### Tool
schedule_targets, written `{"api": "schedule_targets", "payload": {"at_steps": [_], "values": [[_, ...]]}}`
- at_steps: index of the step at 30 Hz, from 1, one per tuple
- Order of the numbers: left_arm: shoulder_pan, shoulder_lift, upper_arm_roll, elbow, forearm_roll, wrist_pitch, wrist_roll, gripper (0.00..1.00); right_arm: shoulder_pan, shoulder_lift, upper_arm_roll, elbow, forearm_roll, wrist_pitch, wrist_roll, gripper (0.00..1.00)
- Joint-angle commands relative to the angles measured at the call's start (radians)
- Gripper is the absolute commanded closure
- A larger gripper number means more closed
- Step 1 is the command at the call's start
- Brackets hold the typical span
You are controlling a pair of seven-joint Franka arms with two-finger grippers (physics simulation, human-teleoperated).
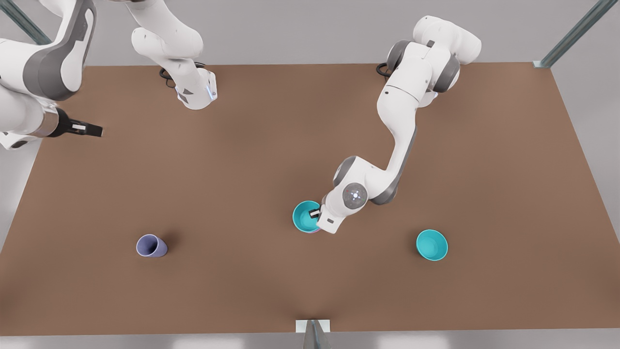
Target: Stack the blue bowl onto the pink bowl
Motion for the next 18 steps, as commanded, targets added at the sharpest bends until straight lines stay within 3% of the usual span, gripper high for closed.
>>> {"api": "schedule_targets", "payload": {"at_steps": [1,3,4,5,9,11,13,15,18], "values": [[0.001,-0.001,0.0,0.0,-0.005,-0.019,-0.24,0.79,0.026,0.0,-0.002,0.001,0.0,-0.005,0.004,0.0],[0.002,-0.001,0.0,0.0,-0.005,-0.021,-0.238,0.79,0.026,0.001,-0.002,-0.001,0.0,-0.005,0.006,0.0],[0.002,-0.001,0.0,0.0,-0.004,-0.025,-0.232,0.48,0.026,0.007,-0.002,0.001,0.0,-0.005,0.006,0.0],[0.001,-0.002,0.0,-0.001,-0.002,-0.03,-0.23,0.0,0.027,0.007,-0.002,0.001,0.0,-0.003,0.007,0.0],[0.002,-0.013,0.0,0.0,-0.002,-0.152,-0.226,0.0,0.027,0.007,-0.002,0.001,0.0,-0.007,0.007,0.0],[0.01,-0.152,0.035,0.002,0.004,-0.433,-0.183,0.0,0.027,0.007,-0.002,0.001,0.0,-0.007,0.007,0.0],[0.011,-0.323,0.234,0.014,0.003,-0.771,0.074,0.0,0.027,0.007,-0.002,0.002,0.0,-0.005,0.007,0.0],[0.011,-0.452,0.429,0.016,0.09,-0.913,0.433,0.0,0.027,0.009,-0.002,0.008,0.0,-0.005,0.007,0.0],[0.088,-0.57,0.443,0.007,0.242,-0.927,0.876,0.0,0.026,-0.005,0.0,0.005,0.003,0.01,0.007,0.0]]}}
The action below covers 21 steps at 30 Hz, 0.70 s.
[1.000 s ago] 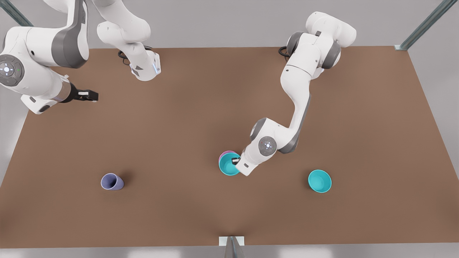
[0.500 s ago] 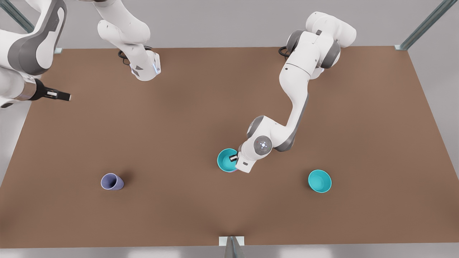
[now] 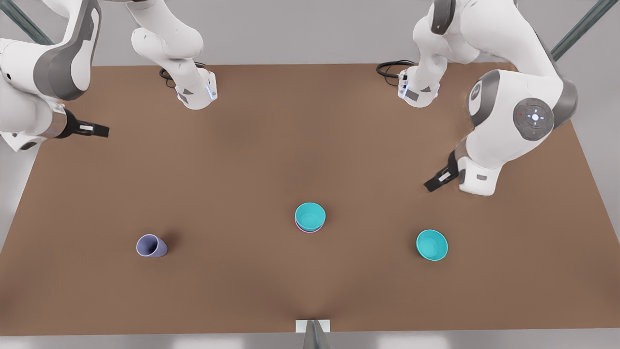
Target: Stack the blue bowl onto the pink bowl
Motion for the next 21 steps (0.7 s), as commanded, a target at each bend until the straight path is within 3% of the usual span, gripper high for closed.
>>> {"api": "schedule_targets", "payload": {"at_steps": [1,2,3,21], "values": [[0.266,-0.055,-0.306,-0.007,0.153,-0.233,0.764,0.0,-0.038,-0.007,-0.001,-0.001,0.002,0.011,0.003,0.0],[0.329,-0.182,-0.437,-0.181,0.288,-0.062,0.762,0.0,-0.038,-0.007,-0.001,-0.001,0.002,0.011,0.003,0.0],[0.329,-0.258,-0.436,-0.277,0.267,0.046,0.759,0.0,-0.038,-0.007,-0.001,-0.002,0.002,0.009,0.002,0.0],[0.34,-0.232,-0.379,-0.215,0.27,-0.041,0.77,0.0,-0.04,-0.004,-0.001,-0.011,0.003,0.001,0.003,0.0]]}}
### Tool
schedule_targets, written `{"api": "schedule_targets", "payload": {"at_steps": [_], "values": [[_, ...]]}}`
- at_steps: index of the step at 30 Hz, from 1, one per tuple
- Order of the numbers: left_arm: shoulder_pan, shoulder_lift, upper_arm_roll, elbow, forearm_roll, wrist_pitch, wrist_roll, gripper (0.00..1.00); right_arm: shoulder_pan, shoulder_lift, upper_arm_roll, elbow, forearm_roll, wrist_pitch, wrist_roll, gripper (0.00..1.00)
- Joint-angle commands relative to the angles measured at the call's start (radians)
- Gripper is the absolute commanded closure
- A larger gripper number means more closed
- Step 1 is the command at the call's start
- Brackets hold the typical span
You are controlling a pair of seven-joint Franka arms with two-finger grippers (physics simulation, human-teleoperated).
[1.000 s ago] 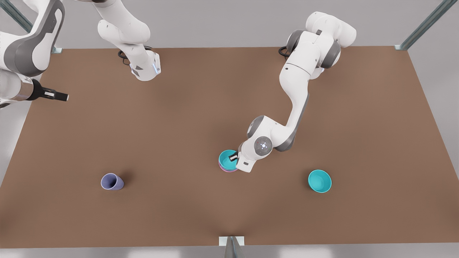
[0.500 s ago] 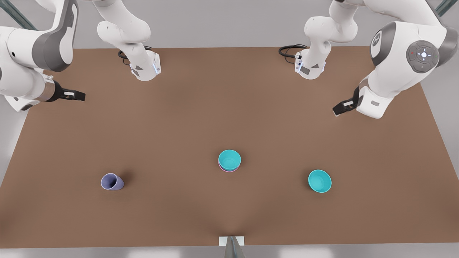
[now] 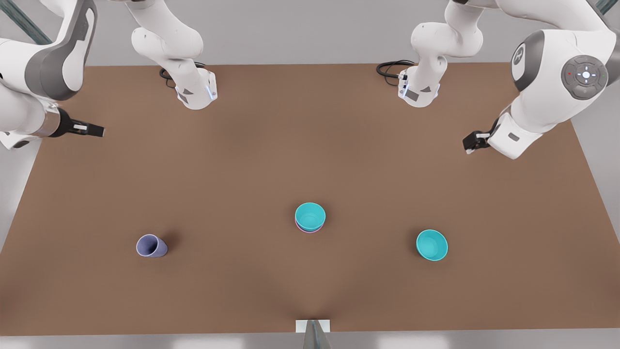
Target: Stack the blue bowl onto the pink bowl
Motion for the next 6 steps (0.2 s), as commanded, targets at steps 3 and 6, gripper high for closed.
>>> {"api": "schedule_targets", "payload": {"at_steps": [3,6], "values": [[0.004,0.0,0.015,0.001,0.0,-0.013,0.249,0.0,0.013,-0.001,-0.002,0.001,0.001,-0.003,0.002,0.0],[0.004,0.02,0.017,0.022,-0.006,-0.081,0.239,0.0,0.013,0.001,-0.002,0.001,-0.001,-0.001,0.002,0.0]]}}
